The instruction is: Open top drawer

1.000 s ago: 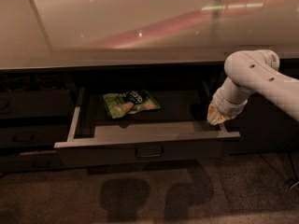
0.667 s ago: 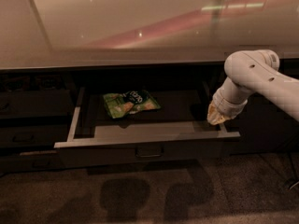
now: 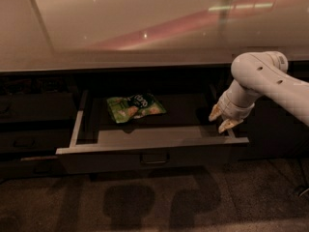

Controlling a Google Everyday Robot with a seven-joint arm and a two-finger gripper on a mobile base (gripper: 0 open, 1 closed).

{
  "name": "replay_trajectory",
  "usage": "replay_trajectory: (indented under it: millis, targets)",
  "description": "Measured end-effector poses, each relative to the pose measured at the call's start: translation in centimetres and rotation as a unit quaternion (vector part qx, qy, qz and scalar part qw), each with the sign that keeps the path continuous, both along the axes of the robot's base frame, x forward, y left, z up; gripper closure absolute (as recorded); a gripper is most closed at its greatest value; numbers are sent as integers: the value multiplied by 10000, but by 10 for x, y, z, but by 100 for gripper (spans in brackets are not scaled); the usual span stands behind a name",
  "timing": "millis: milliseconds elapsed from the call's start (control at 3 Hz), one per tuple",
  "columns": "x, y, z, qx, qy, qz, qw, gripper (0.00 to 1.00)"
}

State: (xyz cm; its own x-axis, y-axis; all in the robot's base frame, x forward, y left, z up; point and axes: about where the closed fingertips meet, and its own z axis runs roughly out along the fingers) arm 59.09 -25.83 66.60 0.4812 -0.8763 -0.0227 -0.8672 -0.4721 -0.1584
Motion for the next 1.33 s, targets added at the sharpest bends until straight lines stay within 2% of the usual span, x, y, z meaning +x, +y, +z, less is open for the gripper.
replay_trajectory:
  millis: [333, 667, 1333]
  targets:
    - [0, 0, 0, 0, 0, 0, 10000, 0]
    - [0, 0, 0, 0, 0, 0, 10000, 0]
    - [2, 18, 0, 0, 0, 1, 10000, 0]
